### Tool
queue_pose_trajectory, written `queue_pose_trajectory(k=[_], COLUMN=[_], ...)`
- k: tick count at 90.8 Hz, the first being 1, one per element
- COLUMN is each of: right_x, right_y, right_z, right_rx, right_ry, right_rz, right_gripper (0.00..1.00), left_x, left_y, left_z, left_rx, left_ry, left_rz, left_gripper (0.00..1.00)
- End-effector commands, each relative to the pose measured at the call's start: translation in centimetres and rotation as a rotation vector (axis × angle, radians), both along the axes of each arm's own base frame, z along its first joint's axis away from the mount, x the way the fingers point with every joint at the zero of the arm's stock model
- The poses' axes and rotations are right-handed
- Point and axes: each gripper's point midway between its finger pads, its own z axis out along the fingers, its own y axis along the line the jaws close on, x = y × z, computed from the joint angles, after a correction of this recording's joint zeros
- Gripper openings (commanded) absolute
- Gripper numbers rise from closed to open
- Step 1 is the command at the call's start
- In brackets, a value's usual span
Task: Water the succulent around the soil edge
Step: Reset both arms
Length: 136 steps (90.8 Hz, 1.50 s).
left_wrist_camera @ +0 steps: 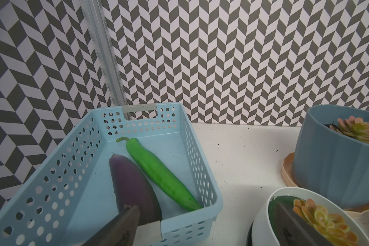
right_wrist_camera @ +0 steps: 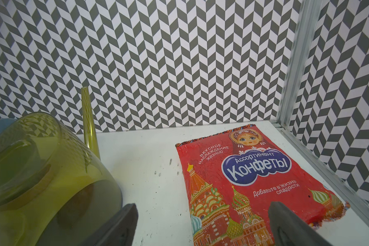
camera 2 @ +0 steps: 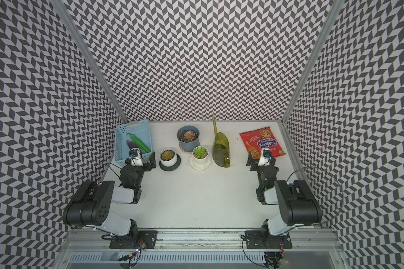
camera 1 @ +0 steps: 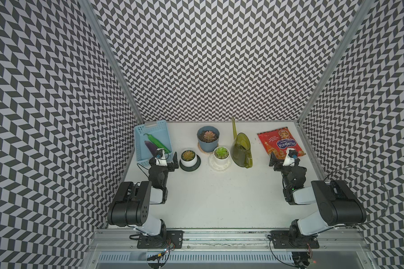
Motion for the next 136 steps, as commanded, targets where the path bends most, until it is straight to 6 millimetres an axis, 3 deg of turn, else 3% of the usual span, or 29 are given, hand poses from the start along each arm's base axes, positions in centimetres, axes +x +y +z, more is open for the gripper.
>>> queue_pose_trajectory(k=[1,136], right_x=[0.24,0.59], right_y=[0.18,0.88], right_z=[0.98,0.84], right_rx=[-0.013,-0.035], right_ry=[-0.024,-0.010], right_rz=[0.014,0.045], right_gripper=[1.00,1.00], left_x=[0.33,0.32], left_y=[-0.23,-0.22], left_z=[0.45,0.42], left_rx=[0.013,0.012], left_ry=[-0.014,-0.013], left_rz=[-0.013,-0.012], left_gripper=[1.00,1.00])
